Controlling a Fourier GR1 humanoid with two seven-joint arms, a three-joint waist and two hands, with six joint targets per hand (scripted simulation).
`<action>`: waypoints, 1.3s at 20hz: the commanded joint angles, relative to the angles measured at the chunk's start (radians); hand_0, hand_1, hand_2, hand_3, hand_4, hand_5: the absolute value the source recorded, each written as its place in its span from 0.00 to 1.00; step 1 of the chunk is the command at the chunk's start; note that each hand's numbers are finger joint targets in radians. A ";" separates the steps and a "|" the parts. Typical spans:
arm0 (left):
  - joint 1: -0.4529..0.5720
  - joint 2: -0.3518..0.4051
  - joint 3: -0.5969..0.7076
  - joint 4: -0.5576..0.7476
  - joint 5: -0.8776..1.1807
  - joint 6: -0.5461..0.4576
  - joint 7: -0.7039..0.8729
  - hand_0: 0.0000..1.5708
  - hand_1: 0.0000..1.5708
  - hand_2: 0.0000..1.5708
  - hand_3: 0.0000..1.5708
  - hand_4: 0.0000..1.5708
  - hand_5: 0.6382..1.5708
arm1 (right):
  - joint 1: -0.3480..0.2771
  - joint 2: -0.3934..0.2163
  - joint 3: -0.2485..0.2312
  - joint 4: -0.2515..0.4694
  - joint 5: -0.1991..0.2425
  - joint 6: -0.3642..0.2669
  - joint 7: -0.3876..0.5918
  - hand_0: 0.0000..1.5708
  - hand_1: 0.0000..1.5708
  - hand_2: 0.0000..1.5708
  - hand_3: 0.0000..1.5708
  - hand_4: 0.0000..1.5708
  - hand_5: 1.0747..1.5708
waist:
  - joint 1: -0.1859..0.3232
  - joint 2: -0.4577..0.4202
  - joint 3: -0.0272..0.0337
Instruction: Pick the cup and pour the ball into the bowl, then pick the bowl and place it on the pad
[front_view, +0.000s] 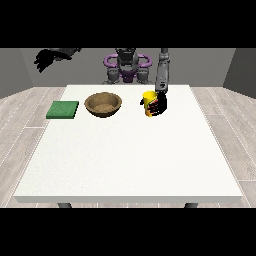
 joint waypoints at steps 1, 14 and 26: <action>-0.013 -0.009 -0.047 0.049 -0.101 0.136 0.029 0.82 0.82 1.00 1.00 0.73 0.97 | 0.001 -0.024 -0.014 0.022 -0.019 0.012 0.033 0.00 0.00 0.00 0.08 0.00 1.00 | -0.012 -0.053 0.0000; -0.318 -0.107 -0.483 0.168 -0.735 0.368 0.712 0.84 0.84 1.00 1.00 0.72 0.98 | -0.023 -0.007 0.007 0.255 0.004 0.000 0.091 0.00 0.00 0.00 0.15 0.21 0.99 | 0.065 -0.336 0.0046; -0.379 -0.109 -0.764 0.230 -1.009 0.186 1.098 0.20 0.20 1.00 0.89 0.63 0.99 | -0.007 -0.045 -0.027 0.352 -0.029 0.045 0.102 0.00 0.00 0.00 0.11 0.28 1.00 | 0.086 -0.422 0.0006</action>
